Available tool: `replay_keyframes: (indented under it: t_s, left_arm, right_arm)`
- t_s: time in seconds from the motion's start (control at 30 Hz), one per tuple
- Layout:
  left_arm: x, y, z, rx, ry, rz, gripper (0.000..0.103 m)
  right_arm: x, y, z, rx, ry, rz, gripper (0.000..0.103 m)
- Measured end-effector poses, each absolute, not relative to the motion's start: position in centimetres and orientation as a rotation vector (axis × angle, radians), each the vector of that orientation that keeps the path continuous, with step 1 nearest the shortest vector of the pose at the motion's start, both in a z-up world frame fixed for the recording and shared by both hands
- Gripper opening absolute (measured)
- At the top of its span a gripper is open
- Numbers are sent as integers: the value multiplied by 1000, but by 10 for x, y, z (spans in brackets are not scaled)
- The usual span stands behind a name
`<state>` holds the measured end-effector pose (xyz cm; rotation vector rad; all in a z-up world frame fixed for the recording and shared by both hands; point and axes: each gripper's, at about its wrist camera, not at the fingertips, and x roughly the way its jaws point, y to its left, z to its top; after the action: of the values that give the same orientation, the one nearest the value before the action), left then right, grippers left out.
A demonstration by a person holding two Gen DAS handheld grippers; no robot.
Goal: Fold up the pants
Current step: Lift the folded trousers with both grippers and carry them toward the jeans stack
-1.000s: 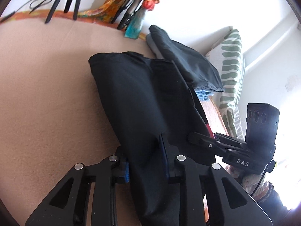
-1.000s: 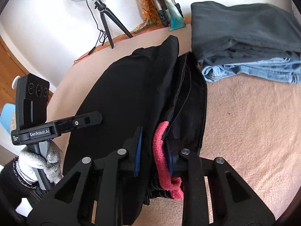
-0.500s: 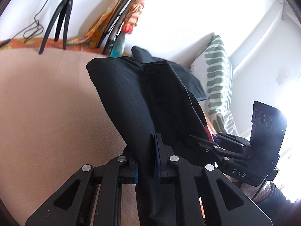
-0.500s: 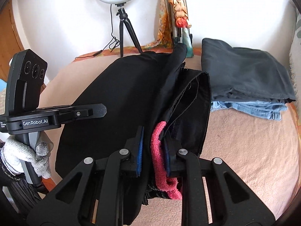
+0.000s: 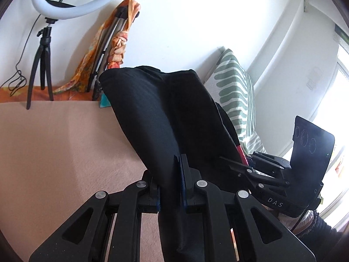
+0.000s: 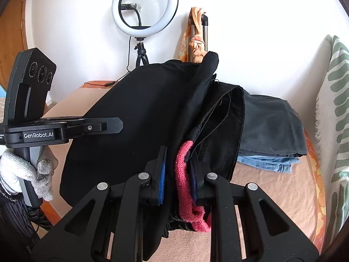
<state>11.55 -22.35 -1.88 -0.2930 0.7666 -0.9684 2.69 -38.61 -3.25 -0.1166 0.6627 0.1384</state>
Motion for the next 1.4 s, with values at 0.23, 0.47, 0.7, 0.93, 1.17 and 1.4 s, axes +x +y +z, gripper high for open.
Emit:
replay_keyframes:
  t_s: [0.23, 0.47, 0.7, 0.93, 1.17, 1.4]
  left_arm:
    - [139, -278, 9, -252, 726, -1009, 11]
    - [172, -340, 21, -262, 717, -1038, 11]
    - [202, -380, 18, -237, 725, -1014, 11]
    - [235, -407, -1, -159, 771, -947, 11]
    - [253, -432, -37, -78, 826, -894, 11]
    - [263, -429, -57, -71, 877, -824, 20]
  right_arm:
    - [40, -429, -3, -143, 629, 69, 20]
    - [68, -479, 21, -206, 626, -14, 20]
    - [110, -520, 22, -225, 639, -42, 20]
    - [156, -550, -3, -146, 675, -7, 20]
    - [186, -581, -41, -47, 742, 27, 20]
    - [192, -625, -64, 151, 785, 21, 26]
